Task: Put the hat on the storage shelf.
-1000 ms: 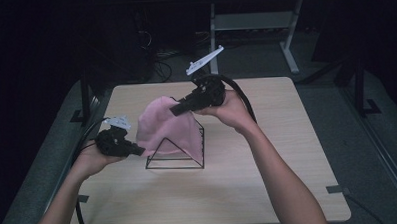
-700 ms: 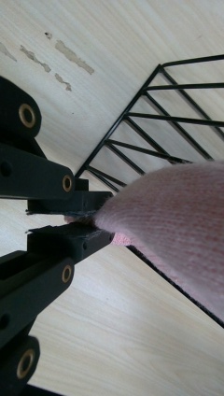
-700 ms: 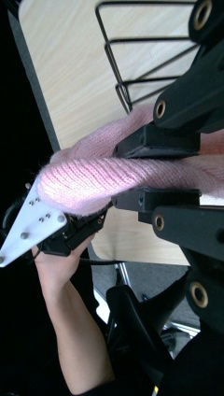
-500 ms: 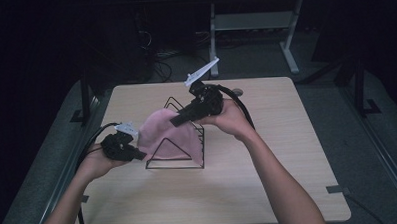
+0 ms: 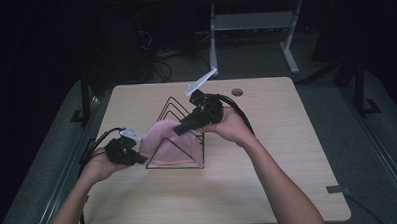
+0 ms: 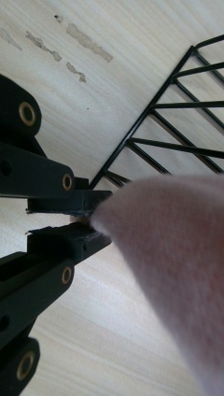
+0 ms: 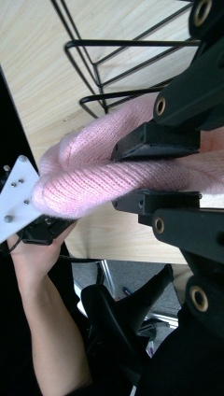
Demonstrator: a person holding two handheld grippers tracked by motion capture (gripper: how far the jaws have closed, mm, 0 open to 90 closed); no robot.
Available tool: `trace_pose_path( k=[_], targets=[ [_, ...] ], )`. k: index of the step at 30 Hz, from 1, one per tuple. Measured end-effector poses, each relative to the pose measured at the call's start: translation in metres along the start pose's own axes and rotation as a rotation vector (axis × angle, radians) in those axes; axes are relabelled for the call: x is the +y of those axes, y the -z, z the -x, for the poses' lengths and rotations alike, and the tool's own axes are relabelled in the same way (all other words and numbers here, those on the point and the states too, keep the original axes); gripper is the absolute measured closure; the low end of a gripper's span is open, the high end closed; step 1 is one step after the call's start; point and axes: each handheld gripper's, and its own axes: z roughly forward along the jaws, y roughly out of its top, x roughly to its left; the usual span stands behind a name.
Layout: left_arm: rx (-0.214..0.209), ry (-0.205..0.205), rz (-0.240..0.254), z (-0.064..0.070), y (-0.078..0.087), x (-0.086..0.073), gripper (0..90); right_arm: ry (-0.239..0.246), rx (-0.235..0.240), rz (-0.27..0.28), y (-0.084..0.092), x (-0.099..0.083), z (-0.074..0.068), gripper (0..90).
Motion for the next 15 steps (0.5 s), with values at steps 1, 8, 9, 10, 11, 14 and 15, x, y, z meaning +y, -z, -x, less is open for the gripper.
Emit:
trace_pose_path(
  k=[1,8,9,10,11,14,15],
  targets=[
    [0.001,-0.002,-0.005,-0.001,-0.001,0.0,82.6,0.0,0.0,0.0,0.0,0.0,0.0,74.6],
    [0.013,-0.02,-0.043,-0.003,-0.009,-0.002,82.8,-0.01,0.0,-0.03,-0.007,-0.006,0.001,72.1],
    [0.017,-0.021,-0.047,-0.003,-0.01,-0.002,82.8,-0.006,-0.006,-0.039,-0.008,-0.006,0.001,70.4],
    [0.022,-0.023,-0.05,-0.004,-0.01,-0.002,82.8,-0.008,-0.006,-0.042,-0.008,-0.006,0.001,68.1],
    [0.018,-0.016,-0.048,-0.003,-0.011,-0.002,82.8,-0.01,-0.001,-0.038,-0.008,-0.006,0.0,66.0],
    [0.029,-0.028,-0.063,-0.004,-0.014,-0.002,82.7,0.006,0.001,-0.051,-0.009,-0.006,-0.002,66.3],
    [0.031,-0.029,-0.067,-0.005,-0.014,-0.002,82.7,0.006,0.001,-0.051,-0.009,-0.006,-0.002,66.3]
  ],
)
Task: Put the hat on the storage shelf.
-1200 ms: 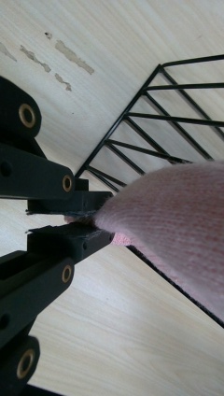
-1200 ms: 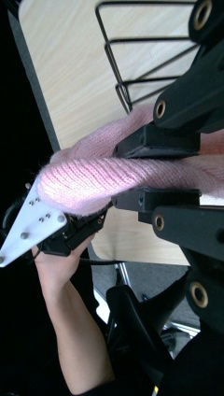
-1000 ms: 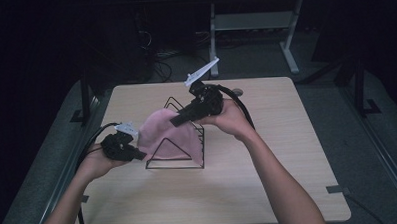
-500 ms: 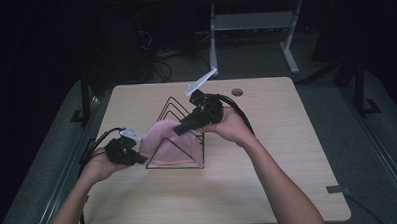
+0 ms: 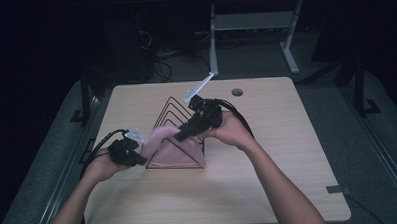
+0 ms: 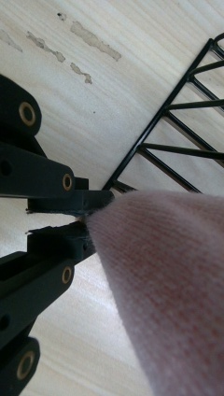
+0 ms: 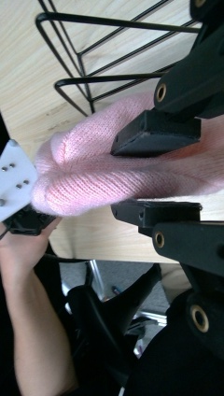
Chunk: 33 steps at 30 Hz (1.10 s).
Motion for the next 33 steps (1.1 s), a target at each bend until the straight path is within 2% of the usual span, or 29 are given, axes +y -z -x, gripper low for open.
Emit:
trace_pose_path(
  k=[5,10,11,21,23,25,27,33],
  targets=[
    [0.003,0.012,-0.02,-0.001,-0.002,-0.002,82.8,0.002,0.003,0.003,0.002,-0.003,-0.001,66.9],
    [-0.003,0.017,-0.027,-0.001,-0.007,-0.004,82.7,-0.002,0.005,0.002,0.002,-0.005,-0.001,79.2],
    [-0.002,0.016,-0.028,-0.001,-0.007,-0.004,82.7,0.009,0.003,0.005,0.001,-0.005,0.0,80.7],
    [-0.008,0.026,-0.026,-0.002,-0.008,-0.004,82.4,0.015,0.01,-0.003,-0.004,-0.004,0.001,82.0],
    [-0.007,0.028,-0.023,-0.003,-0.007,-0.004,79.9,0.016,0.011,0.001,-0.004,-0.005,0.0,81.0],
    [-0.005,0.035,-0.021,-0.003,-0.005,-0.005,76.0,0.008,0.013,0.003,-0.002,-0.005,0.0,76.3],
    [-0.002,0.049,-0.012,-0.004,-0.003,-0.005,72.3,-0.009,0.029,0.048,0.003,-0.007,0.0,67.5],
    [-0.005,0.054,0.022,-0.006,0.007,-0.008,67.4,-0.023,0.023,0.085,0.013,-0.013,0.001,59.7]
  ],
)
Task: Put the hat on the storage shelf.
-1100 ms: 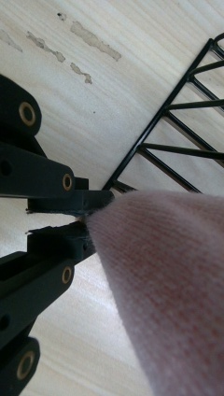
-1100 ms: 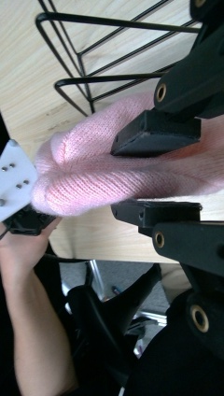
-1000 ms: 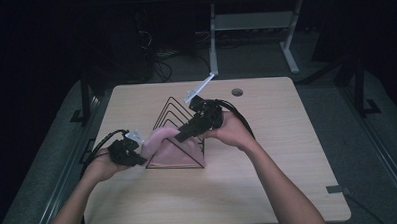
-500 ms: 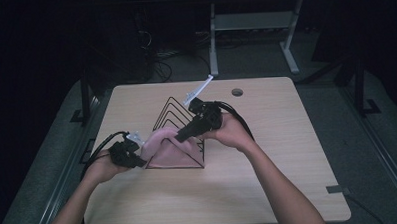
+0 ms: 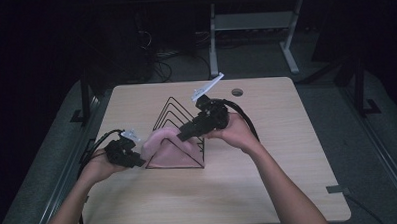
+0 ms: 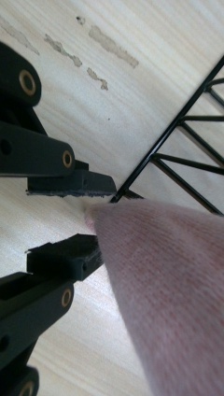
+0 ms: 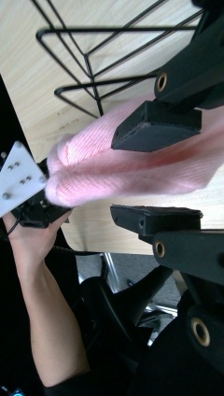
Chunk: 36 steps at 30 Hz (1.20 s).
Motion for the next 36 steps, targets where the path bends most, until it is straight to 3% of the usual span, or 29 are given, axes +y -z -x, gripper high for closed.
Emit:
trace_pose_path(
  k=[12,22,30,36],
  targets=[
    [-0.01,0.014,0.03,0.002,0.006,-0.002,62.4,-0.071,-0.071,0.043,0.025,-0.023,0.011,50.1],
    [-0.016,0.014,0.049,0.004,0.01,-0.001,61.2,-0.098,-0.126,0.036,0.04,-0.035,0.014,46.6],
    [-0.014,0.007,0.05,0.005,0.012,-0.002,60.9,-0.112,-0.144,0.046,0.047,-0.043,0.017,45.6],
    [-0.039,0.002,0.076,0.005,0.015,-0.002,58.6,-0.121,-0.168,0.045,0.054,-0.05,0.019,43.1]
  ],
)
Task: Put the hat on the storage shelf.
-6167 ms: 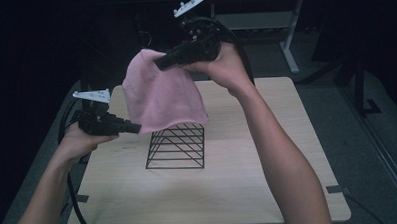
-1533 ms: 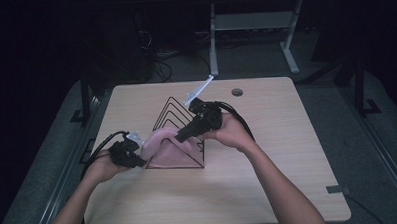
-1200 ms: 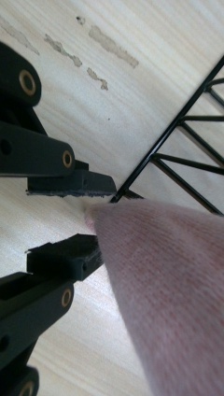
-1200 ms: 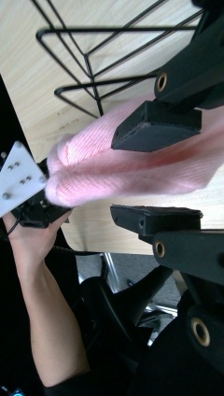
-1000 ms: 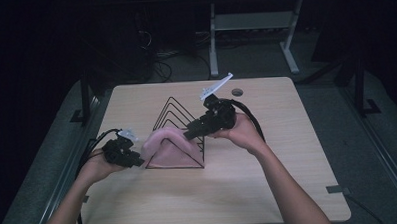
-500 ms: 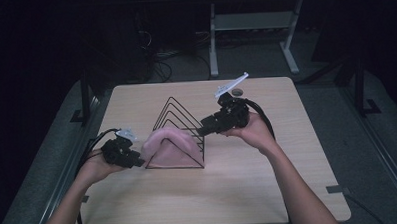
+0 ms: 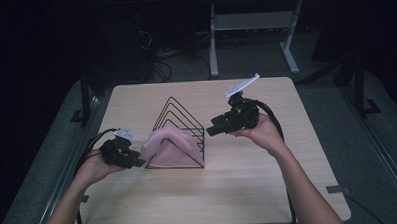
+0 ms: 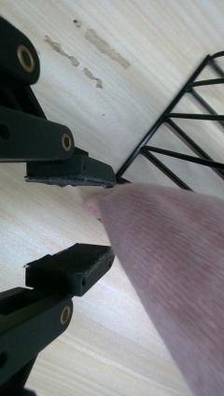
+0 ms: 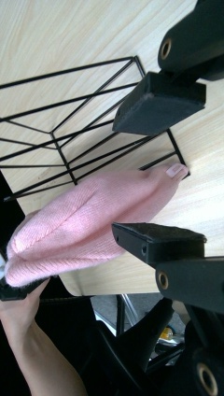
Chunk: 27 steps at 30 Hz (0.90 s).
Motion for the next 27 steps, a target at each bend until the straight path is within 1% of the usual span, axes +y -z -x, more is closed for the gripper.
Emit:
trace_pose_path(
  k=[2,3,5,6,7,9,10,11,14,16,19,20,22,27],
  targets=[
    [-0.006,0.0,0.005,0.001,0.001,0.0,58.0,-0.004,-0.014,0.005,0.003,-0.002,0.001,42.0],
    [-0.004,-0.007,-0.001,0.001,0.002,0.0,57.6,-0.015,-0.016,0.008,0.005,-0.004,0.001,41.8],
    [-0.005,-0.001,0.001,0.002,0.001,-0.001,56.6,-0.017,-0.021,0.012,0.007,-0.007,0.003,40.8],
    [-0.003,-0.009,-0.007,0.002,0.002,-0.001,55.6,-0.025,-0.038,0.011,0.009,-0.011,0.004,39.0],
    [-0.001,-0.006,0.001,0.003,0.002,-0.001,55.6,-0.025,-0.038,0.011,0.009,-0.011,0.004,39.0],
    [-0.002,-0.011,0.006,0.003,0.003,-0.002,54.7,-0.032,-0.056,0.009,0.011,-0.015,0.005,37.4],
    [-0.004,-0.005,0.008,0.004,0.003,-0.003,54.4,-0.032,-0.061,0.006,0.011,-0.017,0.005,36.9],
    [-0.003,0.0,0.013,0.004,0.003,-0.004,53.7,-0.033,-0.062,0.007,0.012,-0.019,0.005,36.7],
    [0.009,-0.002,0.007,0.003,0.002,-0.006,49.5,-0.042,-0.069,0.004,0.015,-0.024,0.006,36.1],
    [0.003,0.011,0.015,0.004,0.001,-0.007,48.7,-0.048,-0.075,0.006,0.017,-0.028,0.007,35.3],
    [-0.006,0.011,0.019,0.003,0.0,-0.009,46.7,-0.058,-0.087,0.004,0.02,-0.034,0.009,33.9],
    [-0.006,0.019,0.027,0.003,0.0,-0.009,46.1,-0.062,-0.09,0.008,0.021,-0.036,0.01,33.9],
    [-0.004,0.019,0.026,0.003,0.0,-0.01,44.5,-0.062,-0.098,0.007,0.023,-0.04,0.011,33.9],
    [0.009,0.025,0.03,0.002,0.003,-0.013,42.6,-0.089,-0.1,0.005,0.026,-0.051,0.015,33.2]
  ],
)
